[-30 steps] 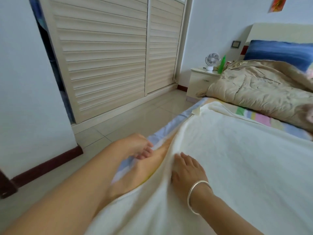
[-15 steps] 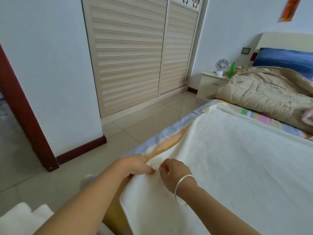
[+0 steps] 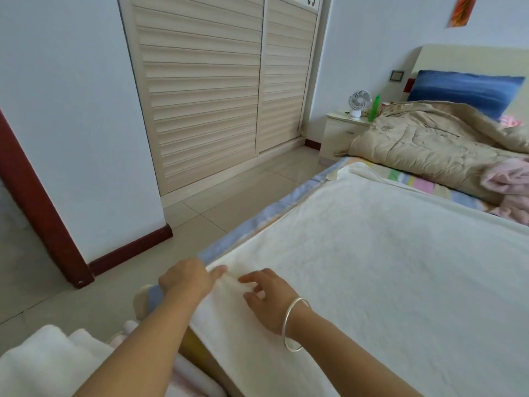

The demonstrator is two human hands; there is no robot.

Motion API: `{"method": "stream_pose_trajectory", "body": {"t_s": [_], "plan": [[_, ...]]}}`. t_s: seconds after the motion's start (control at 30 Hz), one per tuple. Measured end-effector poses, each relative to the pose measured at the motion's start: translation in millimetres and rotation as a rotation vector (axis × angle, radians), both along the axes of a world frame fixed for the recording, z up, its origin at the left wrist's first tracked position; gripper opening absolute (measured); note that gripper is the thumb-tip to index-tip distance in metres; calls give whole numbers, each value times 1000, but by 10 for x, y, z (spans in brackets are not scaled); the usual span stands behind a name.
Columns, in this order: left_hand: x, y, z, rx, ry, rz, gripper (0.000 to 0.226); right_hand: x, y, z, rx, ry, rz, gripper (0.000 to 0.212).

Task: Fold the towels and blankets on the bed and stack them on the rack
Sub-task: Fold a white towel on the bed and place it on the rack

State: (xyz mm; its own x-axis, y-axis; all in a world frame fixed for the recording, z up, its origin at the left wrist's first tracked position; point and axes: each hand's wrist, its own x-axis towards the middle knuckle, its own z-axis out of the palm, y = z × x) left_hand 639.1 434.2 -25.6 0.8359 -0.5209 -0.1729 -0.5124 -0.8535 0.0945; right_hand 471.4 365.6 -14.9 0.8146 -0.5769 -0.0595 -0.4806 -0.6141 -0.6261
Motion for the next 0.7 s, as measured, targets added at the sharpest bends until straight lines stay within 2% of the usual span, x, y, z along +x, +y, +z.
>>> {"method": "stream_pose_trajectory", "body": {"t_s": [0.07,0.1,0.2,0.23,0.33,0.4,0.47,0.5,0.57,0.63,0.7], "plan": [[-11,68,-16,44,-83,35,84,-306,-28,-2,-36,-53,-71,30],[-33,99,-42,44,-149,36,81,-471,-28,-6,-53,-65,-106,29],[-150,172,-66,80,-349,-36,45,-862,-21,-32,-112,-70,-160,29],[-233,209,-86,119,-419,-89,39,-1019,41,-40,-137,-56,-167,30],[-499,171,-57,54,-549,-270,56,-1458,175,-63,-276,28,-185,40],[-783,44,35,-98,-523,-397,64,-1787,268,-106,-377,187,-246,57],[-995,-56,19,-256,-388,-443,61,-2043,395,-240,-429,311,-329,81],[-1119,-68,-74,-287,-308,-448,58,-2221,514,-306,-446,353,-379,85],[-1191,81,-358,-227,-152,-308,60,-2491,783,-413,-436,399,-387,78],[-1219,208,-576,-174,-63,-112,69,-2797,1070,-515,-455,381,-309,60],[-1359,122,-531,-172,-25,44,73,-3122,1302,-541,-485,342,-225,63]]}}
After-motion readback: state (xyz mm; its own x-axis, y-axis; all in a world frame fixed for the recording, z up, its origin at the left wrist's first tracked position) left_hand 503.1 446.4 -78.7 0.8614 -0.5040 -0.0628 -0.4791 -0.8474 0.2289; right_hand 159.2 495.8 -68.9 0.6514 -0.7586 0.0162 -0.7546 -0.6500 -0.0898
